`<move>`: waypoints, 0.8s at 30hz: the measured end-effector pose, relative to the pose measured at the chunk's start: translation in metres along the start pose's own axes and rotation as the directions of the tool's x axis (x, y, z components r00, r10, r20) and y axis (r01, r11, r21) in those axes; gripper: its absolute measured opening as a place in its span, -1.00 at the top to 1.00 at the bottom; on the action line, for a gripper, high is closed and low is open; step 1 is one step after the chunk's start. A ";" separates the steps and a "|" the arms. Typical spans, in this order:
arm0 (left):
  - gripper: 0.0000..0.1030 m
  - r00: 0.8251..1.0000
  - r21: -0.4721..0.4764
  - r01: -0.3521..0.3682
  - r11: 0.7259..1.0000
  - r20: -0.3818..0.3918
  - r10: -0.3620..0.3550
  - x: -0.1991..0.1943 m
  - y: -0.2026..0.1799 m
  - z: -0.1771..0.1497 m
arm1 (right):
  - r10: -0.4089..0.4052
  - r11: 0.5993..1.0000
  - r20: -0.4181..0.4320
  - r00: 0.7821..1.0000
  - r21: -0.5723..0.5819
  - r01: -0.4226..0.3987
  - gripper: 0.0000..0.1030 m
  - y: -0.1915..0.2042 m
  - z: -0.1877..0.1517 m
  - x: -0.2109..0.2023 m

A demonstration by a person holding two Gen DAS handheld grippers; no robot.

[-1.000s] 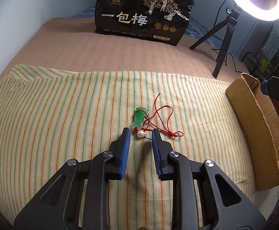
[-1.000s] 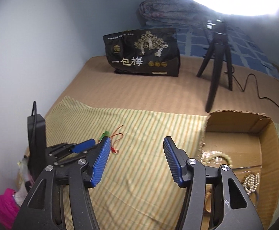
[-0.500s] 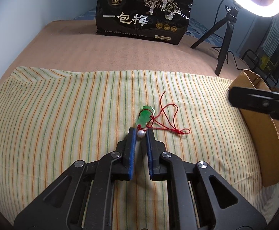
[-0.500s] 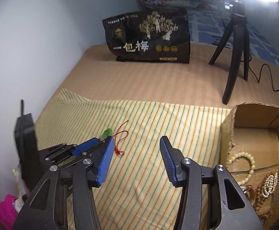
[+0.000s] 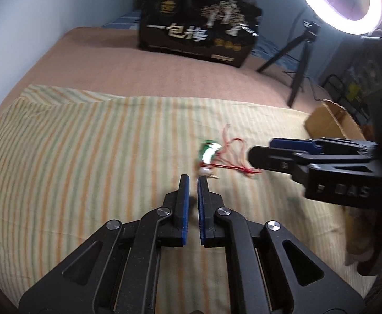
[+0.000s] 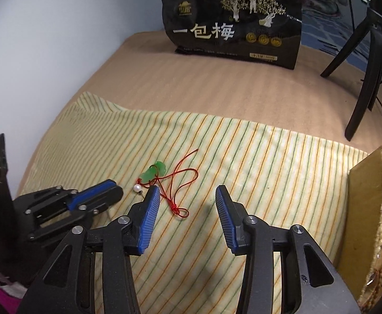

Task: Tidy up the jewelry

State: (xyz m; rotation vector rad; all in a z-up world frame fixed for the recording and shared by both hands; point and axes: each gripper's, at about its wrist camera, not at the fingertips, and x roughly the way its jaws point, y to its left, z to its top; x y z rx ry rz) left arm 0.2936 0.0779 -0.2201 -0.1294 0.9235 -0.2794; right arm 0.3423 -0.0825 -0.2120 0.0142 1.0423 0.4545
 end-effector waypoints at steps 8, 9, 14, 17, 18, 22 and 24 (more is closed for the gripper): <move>0.87 0.998 0.073 -0.055 0.996 -0.022 0.056 0.020 -0.028 0.007 | -0.035 0.999 0.016 0.999 0.030 0.034 0.18 -0.014 -0.005 -0.011; 0.87 0.997 0.078 -0.076 0.994 -0.029 0.078 0.024 -0.029 0.007 | -0.038 0.999 0.018 0.999 0.028 0.037 0.18 -0.015 -0.006 -0.013; 0.88 0.996 0.046 -0.083 0.996 -0.023 0.084 0.024 -0.021 0.009 | -0.043 0.999 0.021 0.999 0.021 0.042 0.18 -0.017 -0.005 -0.015; 0.69 0.997 0.010 -0.075 0.997 -0.016 0.075 0.020 -0.015 0.010 | -0.039 0.999 0.021 0.999 0.019 0.039 0.18 -0.016 -0.004 -0.013; 0.38 0.998 0.005 -0.062 0.998 -0.019 0.062 0.020 -0.014 0.011 | -0.038 0.999 0.020 0.999 0.017 0.038 0.18 -0.015 -0.005 -0.012; 0.18 0.997 0.019 -0.078 0.997 -0.006 0.078 0.020 -0.017 0.012 | -0.039 0.999 0.016 0.999 0.011 0.039 0.18 -0.013 -0.007 -0.010; 0.18 0.996 0.033 -0.088 0.996 -0.010 0.088 0.023 -0.019 0.012 | -0.039 0.999 0.015 0.999 0.012 0.039 0.18 -0.014 -0.008 -0.010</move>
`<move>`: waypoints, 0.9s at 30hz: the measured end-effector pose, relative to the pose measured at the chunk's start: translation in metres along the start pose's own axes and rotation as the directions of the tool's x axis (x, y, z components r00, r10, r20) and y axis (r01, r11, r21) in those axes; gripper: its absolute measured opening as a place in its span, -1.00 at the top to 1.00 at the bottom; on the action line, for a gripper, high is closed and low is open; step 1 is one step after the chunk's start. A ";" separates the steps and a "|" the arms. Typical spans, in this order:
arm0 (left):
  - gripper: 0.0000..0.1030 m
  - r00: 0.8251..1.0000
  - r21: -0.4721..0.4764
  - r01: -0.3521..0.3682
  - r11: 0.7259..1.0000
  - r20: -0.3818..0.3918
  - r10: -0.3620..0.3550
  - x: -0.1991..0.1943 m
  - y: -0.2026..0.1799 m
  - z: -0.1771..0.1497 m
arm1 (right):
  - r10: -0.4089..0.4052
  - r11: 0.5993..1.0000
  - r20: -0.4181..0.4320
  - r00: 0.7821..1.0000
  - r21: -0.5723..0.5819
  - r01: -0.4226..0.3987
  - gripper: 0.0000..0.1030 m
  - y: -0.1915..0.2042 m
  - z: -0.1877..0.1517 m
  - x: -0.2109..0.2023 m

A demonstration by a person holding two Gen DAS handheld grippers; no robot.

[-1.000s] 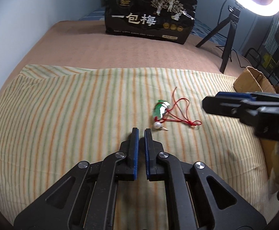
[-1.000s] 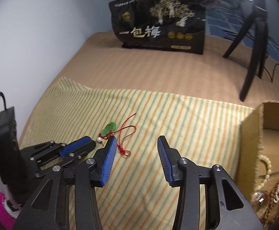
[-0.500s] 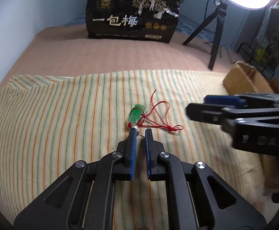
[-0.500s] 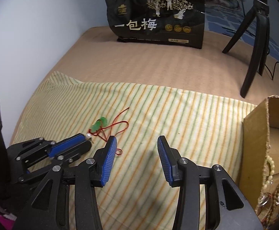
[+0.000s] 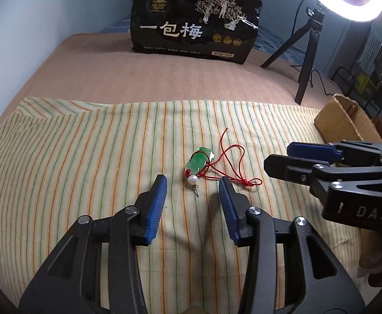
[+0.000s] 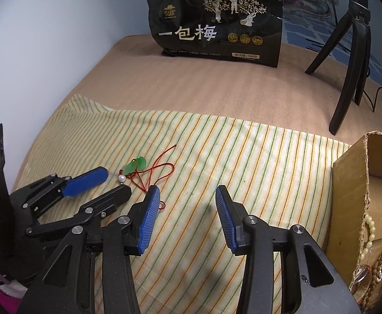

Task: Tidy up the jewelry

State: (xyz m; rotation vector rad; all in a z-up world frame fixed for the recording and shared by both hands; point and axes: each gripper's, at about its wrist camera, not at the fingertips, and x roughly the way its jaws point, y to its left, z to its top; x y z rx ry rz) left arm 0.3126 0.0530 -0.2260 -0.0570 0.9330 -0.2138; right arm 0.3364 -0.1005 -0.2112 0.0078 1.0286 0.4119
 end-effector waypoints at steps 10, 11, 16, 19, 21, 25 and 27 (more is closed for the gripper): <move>0.87 1.000 -0.030 -0.012 0.999 0.004 0.012 0.003 0.014 0.000 | -0.004 1.000 -0.003 1.000 -0.007 0.004 0.18 0.000 0.000 0.003; 0.87 1.000 -0.031 -0.009 0.999 0.003 0.009 0.003 0.015 0.000 | -0.004 1.000 -0.005 1.000 -0.009 0.004 0.18 0.001 0.000 0.004; 0.87 1.000 -0.016 -0.013 1.000 0.004 0.013 -0.001 0.020 -0.003 | 0.010 1.000 -0.005 1.000 -0.021 -0.011 0.18 0.006 -0.001 0.007; 0.87 1.000 -0.014 -0.022 1.000 0.005 0.022 -0.003 0.023 -0.004 | 0.017 0.999 0.000 1.000 -0.038 -0.017 0.18 0.011 0.001 0.010; 0.87 1.000 -0.017 -0.027 0.999 0.005 0.027 -0.005 0.026 -0.006 | 0.033 0.998 0.000 0.999 -0.052 -0.033 0.17 0.016 0.003 0.014; 0.87 0.999 -0.028 -0.043 0.999 0.007 0.044 -0.010 0.035 -0.010 | 0.048 0.995 -0.004 0.999 -0.084 -0.049 0.17 0.028 0.004 0.022; 0.87 0.999 -0.036 -0.042 0.998 0.008 0.042 -0.013 0.041 -0.012 | 0.045 0.994 -0.006 0.999 -0.102 -0.046 0.17 0.035 0.005 0.026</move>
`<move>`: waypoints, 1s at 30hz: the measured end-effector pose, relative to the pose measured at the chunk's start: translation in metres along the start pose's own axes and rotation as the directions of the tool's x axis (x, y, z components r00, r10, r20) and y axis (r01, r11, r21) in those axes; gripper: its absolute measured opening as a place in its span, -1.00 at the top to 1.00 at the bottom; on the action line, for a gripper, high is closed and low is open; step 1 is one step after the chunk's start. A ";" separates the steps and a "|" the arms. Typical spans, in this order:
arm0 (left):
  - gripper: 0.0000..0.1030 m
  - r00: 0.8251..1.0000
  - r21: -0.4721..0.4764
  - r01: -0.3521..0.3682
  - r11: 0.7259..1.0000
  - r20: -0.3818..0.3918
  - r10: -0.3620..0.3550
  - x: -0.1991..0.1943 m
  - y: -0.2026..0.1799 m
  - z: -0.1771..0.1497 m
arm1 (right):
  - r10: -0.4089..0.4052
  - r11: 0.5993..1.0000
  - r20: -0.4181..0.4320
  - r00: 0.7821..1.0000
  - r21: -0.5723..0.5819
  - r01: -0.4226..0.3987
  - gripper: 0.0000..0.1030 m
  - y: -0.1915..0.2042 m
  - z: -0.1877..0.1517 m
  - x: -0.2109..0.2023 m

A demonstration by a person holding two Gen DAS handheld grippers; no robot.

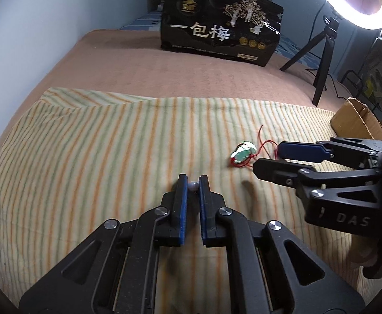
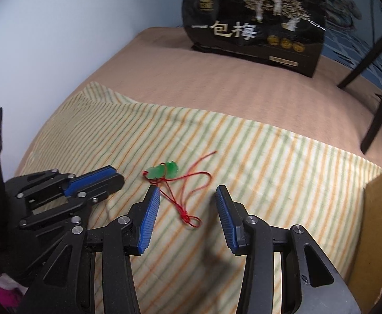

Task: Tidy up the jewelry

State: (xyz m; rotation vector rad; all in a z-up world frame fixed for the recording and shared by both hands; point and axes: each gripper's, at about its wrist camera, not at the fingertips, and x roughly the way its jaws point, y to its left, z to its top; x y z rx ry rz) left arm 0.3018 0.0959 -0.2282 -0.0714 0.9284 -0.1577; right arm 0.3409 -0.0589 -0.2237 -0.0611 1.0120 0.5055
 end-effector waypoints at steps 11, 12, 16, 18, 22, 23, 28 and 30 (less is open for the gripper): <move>0.87 1.000 -0.021 0.004 1.000 0.012 -0.004 -0.002 0.009 -0.005 | -0.015 0.994 0.003 1.000 -0.106 0.016 0.17 0.023 0.012 0.016; 0.87 1.000 -0.023 0.005 1.000 0.013 -0.005 -0.002 0.009 -0.005 | -0.021 0.993 0.003 1.000 -0.119 0.021 0.17 0.025 0.012 0.017; 0.87 1.000 -0.025 0.003 1.000 0.016 -0.003 -0.002 0.009 -0.005 | -0.039 0.979 0.007 0.999 -0.198 0.040 0.22 0.034 0.012 0.023; 0.87 1.000 -0.024 0.002 1.000 0.016 -0.001 -0.003 0.009 -0.005 | -0.035 0.979 0.006 0.999 -0.199 0.036 0.39 0.033 0.012 0.023; 0.88 1.000 -0.033 0.005 0.999 0.011 -0.005 -0.003 0.010 -0.005 | -0.017 0.983 0.015 1.000 -0.185 0.019 0.39 0.028 0.009 0.019; 0.88 1.000 -0.041 0.008 0.999 0.010 -0.007 -0.004 0.012 -0.005 | -0.017 0.983 0.017 1.000 -0.183 0.020 0.39 0.027 0.007 0.018; 0.88 1.000 -0.061 0.008 0.998 0.011 -0.007 -0.016 0.013 -0.006 | -0.016 0.984 0.027 1.000 -0.174 0.020 0.40 0.028 -0.001 0.005; 0.88 1.000 -0.065 0.008 0.998 0.015 -0.007 -0.023 0.011 -0.007 | -0.018 0.984 0.029 0.999 -0.176 0.022 0.40 0.028 -0.005 -0.003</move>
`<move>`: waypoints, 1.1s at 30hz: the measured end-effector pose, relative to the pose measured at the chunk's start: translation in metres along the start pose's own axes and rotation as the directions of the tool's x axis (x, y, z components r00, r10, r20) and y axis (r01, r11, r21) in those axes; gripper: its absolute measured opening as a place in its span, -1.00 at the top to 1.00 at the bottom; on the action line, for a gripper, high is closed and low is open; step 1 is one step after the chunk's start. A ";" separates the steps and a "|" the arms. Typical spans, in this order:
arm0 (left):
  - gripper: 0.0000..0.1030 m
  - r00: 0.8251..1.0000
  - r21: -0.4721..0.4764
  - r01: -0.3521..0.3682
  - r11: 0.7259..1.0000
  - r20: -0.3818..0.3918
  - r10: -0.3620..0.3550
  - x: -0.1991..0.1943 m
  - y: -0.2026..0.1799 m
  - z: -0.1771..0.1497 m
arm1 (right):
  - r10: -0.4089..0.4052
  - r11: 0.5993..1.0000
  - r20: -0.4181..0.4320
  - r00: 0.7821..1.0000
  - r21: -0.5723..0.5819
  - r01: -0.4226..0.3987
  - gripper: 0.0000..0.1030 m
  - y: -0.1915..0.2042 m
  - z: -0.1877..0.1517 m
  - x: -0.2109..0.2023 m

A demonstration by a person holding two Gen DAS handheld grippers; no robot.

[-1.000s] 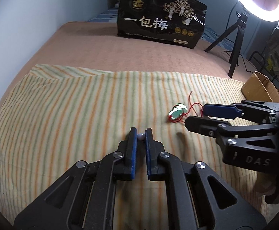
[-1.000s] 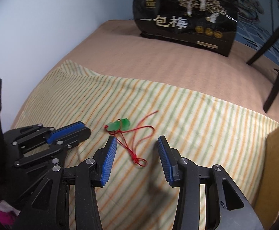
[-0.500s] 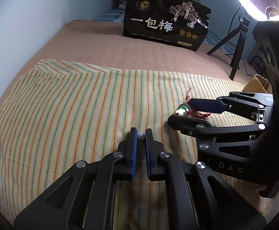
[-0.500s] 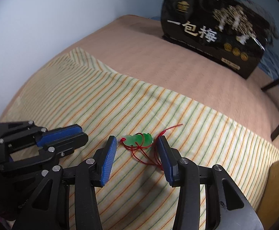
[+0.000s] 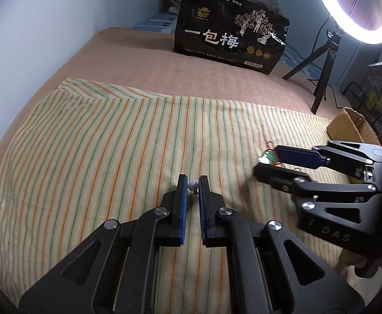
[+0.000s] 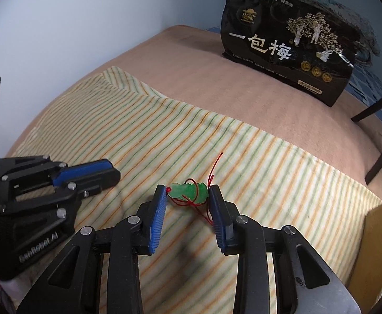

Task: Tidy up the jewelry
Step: 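Grasp the green pendant with the right tool while the left tool holds the pearl, then lift the pendant and pearl and carry both tools over the box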

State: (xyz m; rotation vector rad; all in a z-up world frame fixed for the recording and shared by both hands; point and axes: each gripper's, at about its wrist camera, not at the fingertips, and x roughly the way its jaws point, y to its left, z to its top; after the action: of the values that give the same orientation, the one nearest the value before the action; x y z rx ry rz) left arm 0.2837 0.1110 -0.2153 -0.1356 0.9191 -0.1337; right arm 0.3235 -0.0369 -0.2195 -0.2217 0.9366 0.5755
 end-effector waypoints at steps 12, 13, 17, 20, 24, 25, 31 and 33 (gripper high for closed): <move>0.88 0.998 0.018 0.023 1.000 0.056 -0.024 -0.054 -0.035 -0.003 | -0.017 1.000 0.080 0.997 0.017 0.016 0.40 -0.008 -0.025 -0.083; 0.88 0.998 0.020 0.028 0.999 0.061 -0.029 -0.059 -0.040 -0.003 | -0.018 1.000 0.088 0.996 0.016 0.016 0.40 -0.009 -0.028 -0.092; 0.88 0.996 0.037 0.049 0.998 0.077 -0.052 -0.075 -0.061 -0.004 | -0.026 0.999 0.113 0.993 0.024 0.023 0.40 -0.013 -0.034 -0.119; 0.88 0.993 0.054 0.069 0.996 0.090 -0.073 -0.086 -0.081 -0.004 | -0.032 0.999 0.136 0.990 0.037 0.027 0.40 -0.019 -0.044 -0.142; 0.88 0.989 0.077 0.100 0.992 0.099 -0.107 -0.096 -0.107 -0.003 | -0.054 0.998 0.160 0.986 0.044 0.047 0.40 -0.029 -0.056 -0.172; 0.88 0.988 0.082 0.109 0.991 0.101 -0.117 -0.098 -0.115 -0.003 | -0.059 0.998 0.165 0.984 0.049 0.051 0.40 -0.033 -0.058 -0.178; 0.88 0.980 0.113 0.165 0.980 0.098 -0.176 -0.108 -0.158 -0.006 | -0.090 0.994 0.195 0.977 0.086 0.074 0.40 -0.060 -0.078 -0.220; 0.88 0.977 0.127 0.177 0.976 0.096 -0.190 -0.110 -0.172 -0.007 | -0.100 0.992 0.199 0.975 0.092 0.083 0.39 -0.068 -0.083 -0.228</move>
State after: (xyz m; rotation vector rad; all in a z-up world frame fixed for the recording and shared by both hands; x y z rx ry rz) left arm 0.2025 -0.0397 -0.1041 -0.1172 0.7882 -0.3489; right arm 0.1992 -0.2121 -0.0874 -0.1275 0.7463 0.4634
